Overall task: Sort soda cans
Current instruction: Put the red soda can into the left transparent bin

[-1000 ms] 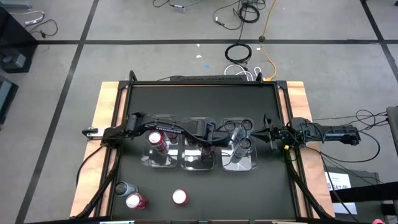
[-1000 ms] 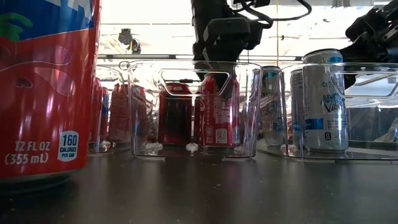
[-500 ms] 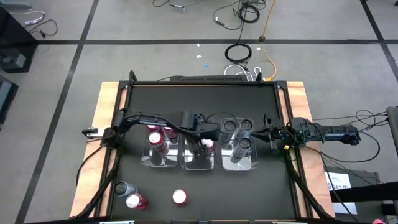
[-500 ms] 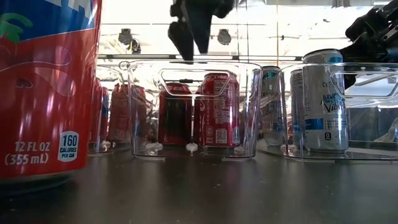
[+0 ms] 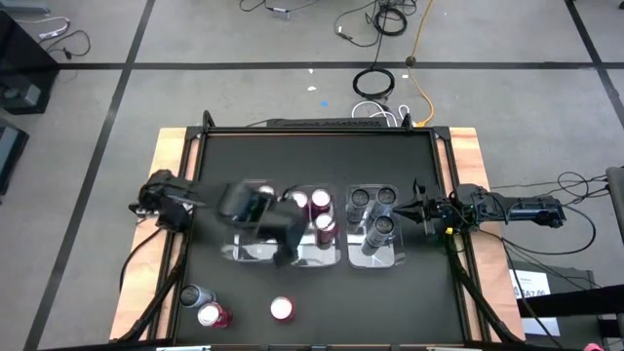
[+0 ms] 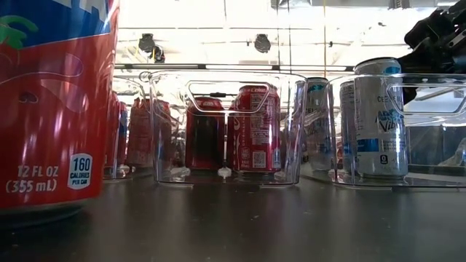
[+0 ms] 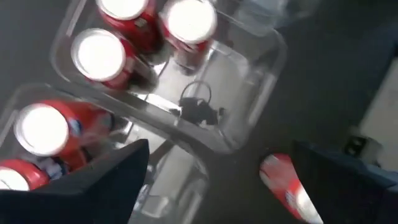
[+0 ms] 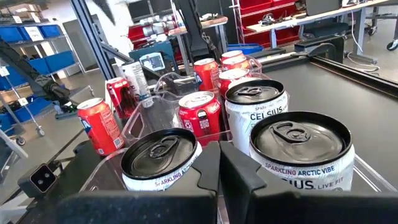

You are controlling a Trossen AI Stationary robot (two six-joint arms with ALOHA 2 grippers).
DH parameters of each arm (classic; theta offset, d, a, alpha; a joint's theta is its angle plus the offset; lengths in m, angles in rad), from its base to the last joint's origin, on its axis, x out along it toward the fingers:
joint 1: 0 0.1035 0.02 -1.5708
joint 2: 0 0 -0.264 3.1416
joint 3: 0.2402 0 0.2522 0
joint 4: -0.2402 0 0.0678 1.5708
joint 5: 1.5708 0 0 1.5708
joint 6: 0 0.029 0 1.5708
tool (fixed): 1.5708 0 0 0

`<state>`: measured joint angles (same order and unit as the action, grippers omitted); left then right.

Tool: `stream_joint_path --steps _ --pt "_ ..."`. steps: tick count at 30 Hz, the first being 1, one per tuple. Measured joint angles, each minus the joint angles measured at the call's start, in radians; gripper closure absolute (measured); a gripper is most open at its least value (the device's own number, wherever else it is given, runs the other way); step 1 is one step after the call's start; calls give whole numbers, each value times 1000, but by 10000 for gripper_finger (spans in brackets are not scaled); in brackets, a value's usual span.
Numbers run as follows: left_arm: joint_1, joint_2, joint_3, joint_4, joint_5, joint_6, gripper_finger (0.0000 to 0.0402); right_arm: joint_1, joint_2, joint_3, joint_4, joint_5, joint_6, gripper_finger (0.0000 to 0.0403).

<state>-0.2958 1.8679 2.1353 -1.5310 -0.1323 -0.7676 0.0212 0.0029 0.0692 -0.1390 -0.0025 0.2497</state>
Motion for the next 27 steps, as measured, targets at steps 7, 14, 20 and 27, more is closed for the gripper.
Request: stream_joint_path --steps 7,14,20,27 --pt "-178 5 0 -4 -4 -13 6 0 0 0 0 0 0 399" --pt "-279 64 0 148 -20 -62 6 0 0 0 0 0 0 399" --pt "-322 134 0 141 -43 -166 6 0 0 0 0 0 0 399" --pt "-343 222 0 130 -4 -278 6 0 0 0 0 0 0 399"
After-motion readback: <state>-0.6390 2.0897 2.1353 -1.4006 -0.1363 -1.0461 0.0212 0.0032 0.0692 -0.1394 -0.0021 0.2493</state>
